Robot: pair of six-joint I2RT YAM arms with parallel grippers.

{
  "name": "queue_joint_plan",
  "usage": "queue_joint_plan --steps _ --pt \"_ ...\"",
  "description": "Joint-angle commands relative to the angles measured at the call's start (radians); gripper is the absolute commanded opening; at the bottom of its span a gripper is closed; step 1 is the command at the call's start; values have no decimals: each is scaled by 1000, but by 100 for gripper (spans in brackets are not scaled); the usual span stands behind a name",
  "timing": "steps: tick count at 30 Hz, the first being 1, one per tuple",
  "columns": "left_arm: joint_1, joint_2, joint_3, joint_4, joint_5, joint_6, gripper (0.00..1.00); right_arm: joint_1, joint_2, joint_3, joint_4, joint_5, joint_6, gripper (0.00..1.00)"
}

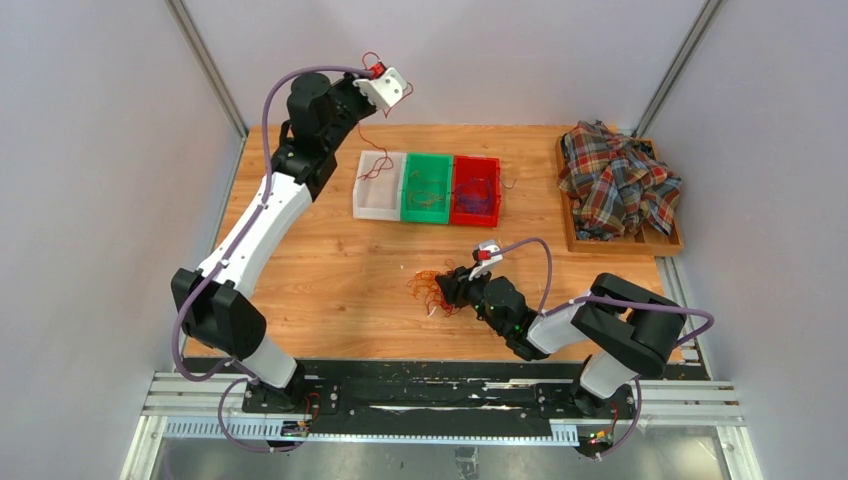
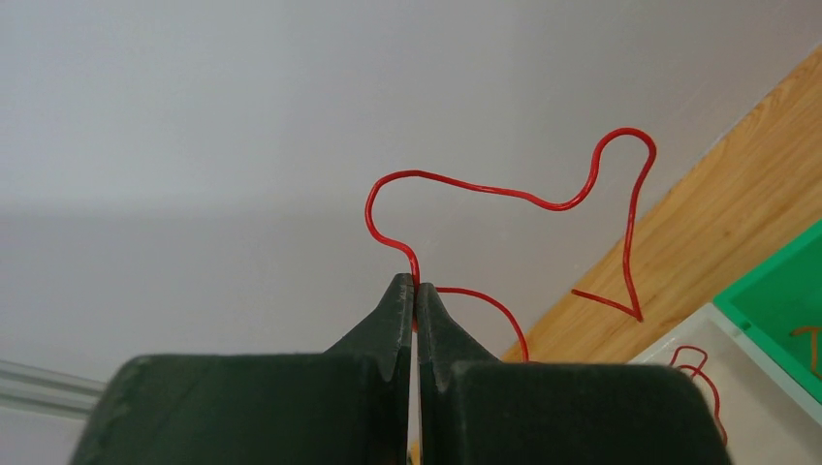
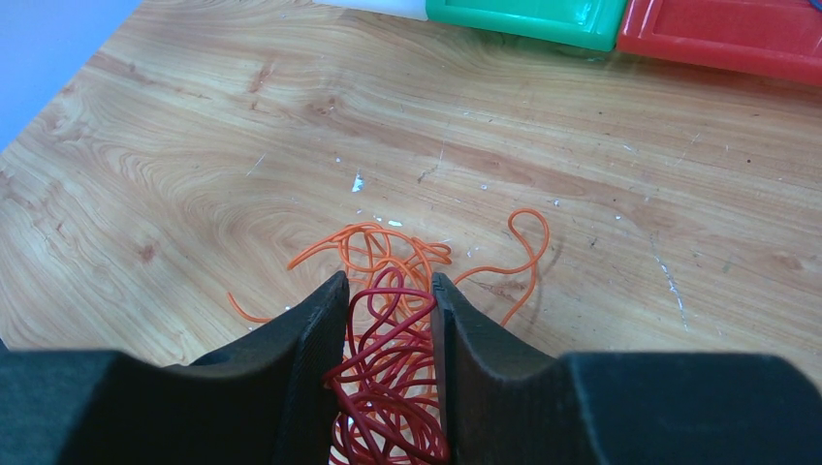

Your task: Untangle the cables

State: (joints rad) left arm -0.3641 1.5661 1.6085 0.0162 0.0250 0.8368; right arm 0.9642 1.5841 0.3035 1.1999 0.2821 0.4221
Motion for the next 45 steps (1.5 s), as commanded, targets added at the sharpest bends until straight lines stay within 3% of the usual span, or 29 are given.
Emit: queue_joint_plan --steps 1,6,14,27,37,45 --pt "10 -6 -26 2 22 -51 1 27 16 9 33 35 -14 37" --pt "10 23 -31 -50 23 -135 0 27 10 4 33 44 -15 37" --pt "10 127 -27 -188 -27 -94 0 27 15 4 39 46 -18 37" --pt "31 276 -40 -114 -189 -121 1 27 14 0 38 59 -20 37" --pt "49 216 -199 -61 -187 -99 0 27 17 9 22 63 -18 37" --pt "50 125 -330 -58 -95 -50 1 27 14 10 14 67 -14 36"
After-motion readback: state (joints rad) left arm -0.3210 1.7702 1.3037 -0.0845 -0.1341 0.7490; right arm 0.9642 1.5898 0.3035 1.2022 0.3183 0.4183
